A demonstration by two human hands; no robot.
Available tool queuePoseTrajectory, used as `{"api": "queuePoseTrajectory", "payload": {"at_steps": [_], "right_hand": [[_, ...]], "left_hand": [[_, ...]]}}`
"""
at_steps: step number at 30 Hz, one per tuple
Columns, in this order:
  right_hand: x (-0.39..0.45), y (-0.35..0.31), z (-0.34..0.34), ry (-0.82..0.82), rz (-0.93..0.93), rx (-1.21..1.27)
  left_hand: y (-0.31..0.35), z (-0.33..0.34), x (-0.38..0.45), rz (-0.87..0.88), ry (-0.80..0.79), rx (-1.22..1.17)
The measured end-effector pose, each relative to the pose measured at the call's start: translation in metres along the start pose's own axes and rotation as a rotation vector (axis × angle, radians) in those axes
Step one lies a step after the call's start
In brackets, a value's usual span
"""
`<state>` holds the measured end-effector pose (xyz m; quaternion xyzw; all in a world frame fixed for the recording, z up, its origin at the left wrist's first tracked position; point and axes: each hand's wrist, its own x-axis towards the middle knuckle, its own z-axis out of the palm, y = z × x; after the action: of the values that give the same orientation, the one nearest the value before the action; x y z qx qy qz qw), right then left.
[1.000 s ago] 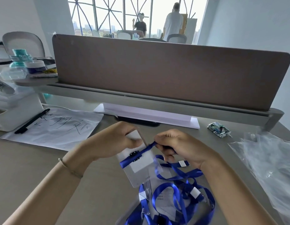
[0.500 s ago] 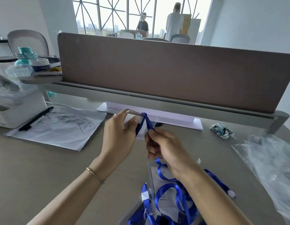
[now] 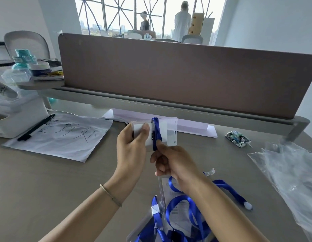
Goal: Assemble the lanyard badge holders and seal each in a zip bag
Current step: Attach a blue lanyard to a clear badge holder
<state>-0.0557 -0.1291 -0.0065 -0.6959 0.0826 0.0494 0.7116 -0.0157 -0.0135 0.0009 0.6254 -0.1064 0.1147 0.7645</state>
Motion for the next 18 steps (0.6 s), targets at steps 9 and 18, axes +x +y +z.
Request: {"api": "queuePoseTrajectory", "payload": {"at_steps": [9,18], "right_hand": [[0.006,0.001,-0.008,0.030,-0.046,0.027],[0.005,-0.003,-0.025,0.320,-0.255,0.016]], "left_hand": [[0.000,-0.002,0.003,-0.195,-0.007,-0.182],[-0.003,0.001,-0.001,-0.194,-0.094,-0.045]]}}
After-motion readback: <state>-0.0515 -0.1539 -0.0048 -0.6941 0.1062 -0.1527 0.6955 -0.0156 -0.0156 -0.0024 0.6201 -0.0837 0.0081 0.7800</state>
